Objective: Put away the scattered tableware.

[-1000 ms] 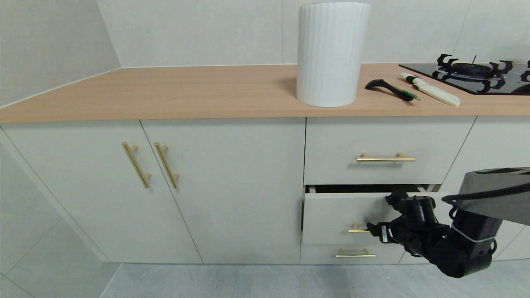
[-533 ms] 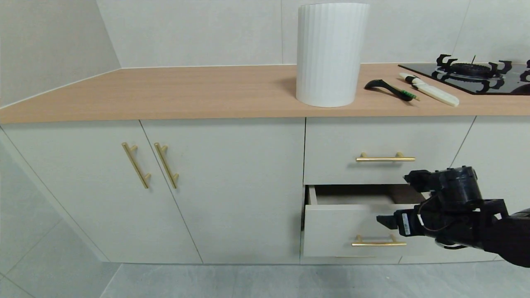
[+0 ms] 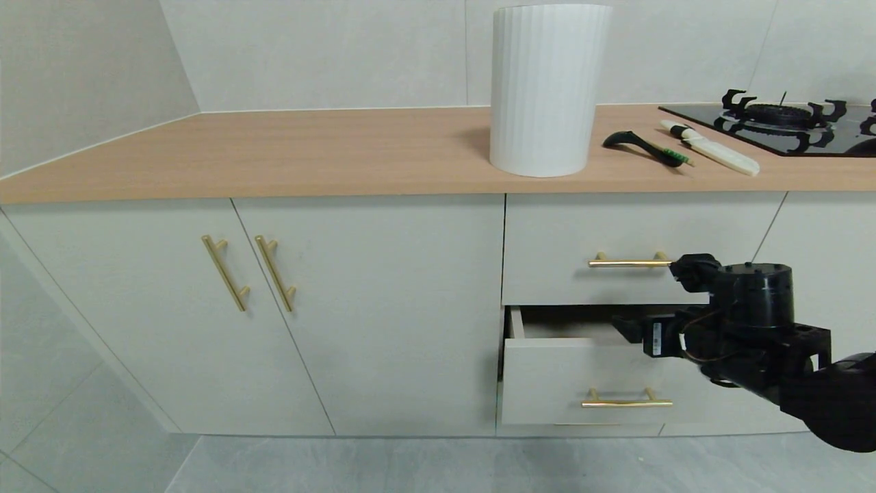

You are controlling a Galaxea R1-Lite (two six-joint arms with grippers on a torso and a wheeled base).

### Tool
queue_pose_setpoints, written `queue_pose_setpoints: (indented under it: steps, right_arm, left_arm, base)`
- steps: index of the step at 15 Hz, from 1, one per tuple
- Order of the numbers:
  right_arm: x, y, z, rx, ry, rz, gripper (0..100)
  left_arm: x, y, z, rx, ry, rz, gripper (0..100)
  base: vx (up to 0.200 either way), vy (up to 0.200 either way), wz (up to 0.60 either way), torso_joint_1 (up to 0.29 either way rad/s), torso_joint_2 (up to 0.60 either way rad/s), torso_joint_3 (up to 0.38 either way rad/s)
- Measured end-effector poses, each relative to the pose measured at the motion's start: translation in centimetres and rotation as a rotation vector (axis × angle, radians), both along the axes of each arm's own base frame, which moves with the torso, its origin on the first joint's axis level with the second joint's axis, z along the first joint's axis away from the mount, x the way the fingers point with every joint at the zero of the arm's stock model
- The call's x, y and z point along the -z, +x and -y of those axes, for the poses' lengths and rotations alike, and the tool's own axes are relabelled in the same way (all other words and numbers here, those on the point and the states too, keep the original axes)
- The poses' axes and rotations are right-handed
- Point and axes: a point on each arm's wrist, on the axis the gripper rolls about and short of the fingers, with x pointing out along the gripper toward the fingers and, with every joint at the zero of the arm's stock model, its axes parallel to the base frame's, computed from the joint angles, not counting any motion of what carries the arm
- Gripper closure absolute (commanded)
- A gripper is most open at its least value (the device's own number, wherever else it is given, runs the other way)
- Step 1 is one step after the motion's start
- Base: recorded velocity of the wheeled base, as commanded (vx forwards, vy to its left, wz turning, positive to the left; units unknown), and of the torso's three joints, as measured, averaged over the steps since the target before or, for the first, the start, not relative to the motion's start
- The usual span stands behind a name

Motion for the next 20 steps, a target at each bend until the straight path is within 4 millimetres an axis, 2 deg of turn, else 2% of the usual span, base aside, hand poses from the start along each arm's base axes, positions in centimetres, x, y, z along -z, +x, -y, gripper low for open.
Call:
queue_pose_setpoints:
  steps: [4,8,15,20]
  right_arm:
    - [3.4,2.2,-0.5,0.063,-0.018,0.040,0]
    - [5.7,3.0,-0.8,0.071,-0.037,0.003,0]
    - [6.2,2.7,-0.7,0.070,-0.048,-0.030,0]
    - [5.5,1.8,-0.4,0.062,-0.069,-0.114,0]
  left_arm:
    - [0.0,0.0,0.0,0.000,0.000,0.000,0]
    - [0.0,0.0,0.0,0.000,0.000,0.000,0]
    - [0.0,0.0,0.0,0.000,0.000,0.000,0]
    - [0.0,0.0,0.0,0.000,0.000,0.000,0]
  base:
    - [0.000,0.000,0.00,0.000,0.00,0.000]
    - [0.000,0.000,0.00,0.000,0.00,0.000]
    - [0.000,0.000,0.00,0.000,0.00,0.000]
    - [0.000,0.000,0.00,0.000,0.00,0.000]
